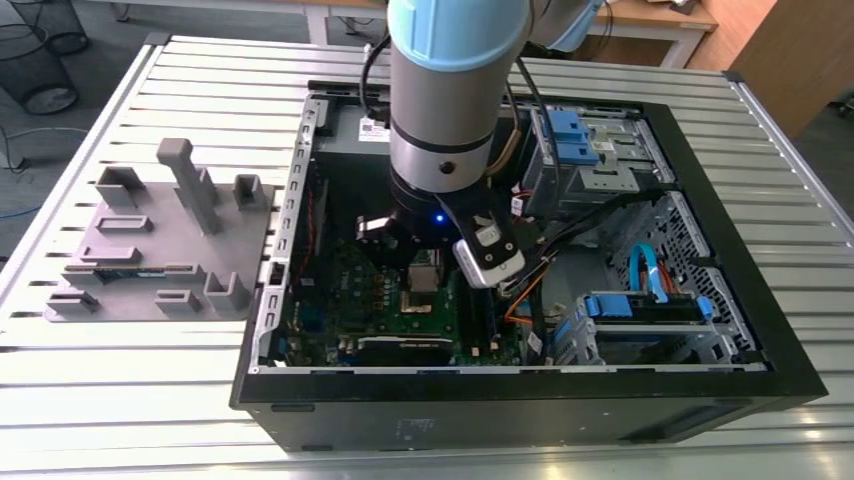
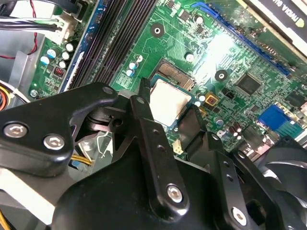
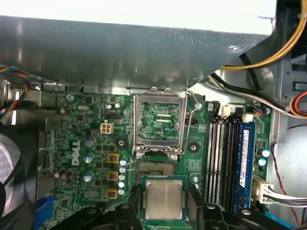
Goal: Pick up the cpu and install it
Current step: 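Place the cpu into insertion slot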
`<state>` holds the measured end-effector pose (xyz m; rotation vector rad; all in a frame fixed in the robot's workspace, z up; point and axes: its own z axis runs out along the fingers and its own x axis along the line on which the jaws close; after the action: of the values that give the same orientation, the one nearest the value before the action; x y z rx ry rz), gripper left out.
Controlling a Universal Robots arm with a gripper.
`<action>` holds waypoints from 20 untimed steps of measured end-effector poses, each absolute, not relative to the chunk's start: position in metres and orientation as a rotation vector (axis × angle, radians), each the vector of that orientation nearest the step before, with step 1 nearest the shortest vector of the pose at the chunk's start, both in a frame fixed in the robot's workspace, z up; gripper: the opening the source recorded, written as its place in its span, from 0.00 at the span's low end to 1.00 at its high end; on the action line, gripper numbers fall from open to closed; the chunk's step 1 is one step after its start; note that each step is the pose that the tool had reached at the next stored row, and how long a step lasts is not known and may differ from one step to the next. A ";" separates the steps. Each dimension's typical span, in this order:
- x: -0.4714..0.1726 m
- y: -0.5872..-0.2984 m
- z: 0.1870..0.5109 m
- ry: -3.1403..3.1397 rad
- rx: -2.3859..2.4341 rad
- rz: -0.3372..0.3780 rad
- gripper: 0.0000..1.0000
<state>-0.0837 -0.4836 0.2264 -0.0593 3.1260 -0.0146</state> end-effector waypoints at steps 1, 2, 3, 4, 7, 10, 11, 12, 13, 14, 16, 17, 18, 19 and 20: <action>-0.084 -0.484 0.226 3.126 -0.059 -0.014 0.47; -0.083 -0.484 0.226 3.126 -0.059 -0.014 0.47; -0.083 -0.484 0.225 3.126 -0.060 -0.014 0.47; -0.082 -0.483 0.224 3.126 -0.060 -0.014 0.47; -0.082 -0.483 0.219 3.126 -0.059 -0.014 0.47; -0.082 -0.483 0.215 3.126 -0.036 -0.016 0.47; -0.082 -0.483 0.214 3.126 -0.018 -0.017 0.47; -0.082 -0.483 0.214 3.126 0.000 -0.017 0.47; -0.082 -0.483 0.213 3.126 0.018 -0.018 0.47; -0.082 -0.483 0.212 3.125 0.032 -0.019 0.47; -0.084 -0.483 0.210 3.124 0.037 -0.021 0.47; -0.085 -0.484 0.209 3.124 0.037 -0.021 0.47; -0.086 -0.483 0.209 3.123 0.037 -0.020 0.47; -0.086 -0.483 0.208 3.123 0.037 -0.020 0.47; -0.086 -0.483 0.206 3.123 0.037 -0.020 0.47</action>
<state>-0.0859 -0.4834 0.2063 0.0368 3.1226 -0.0204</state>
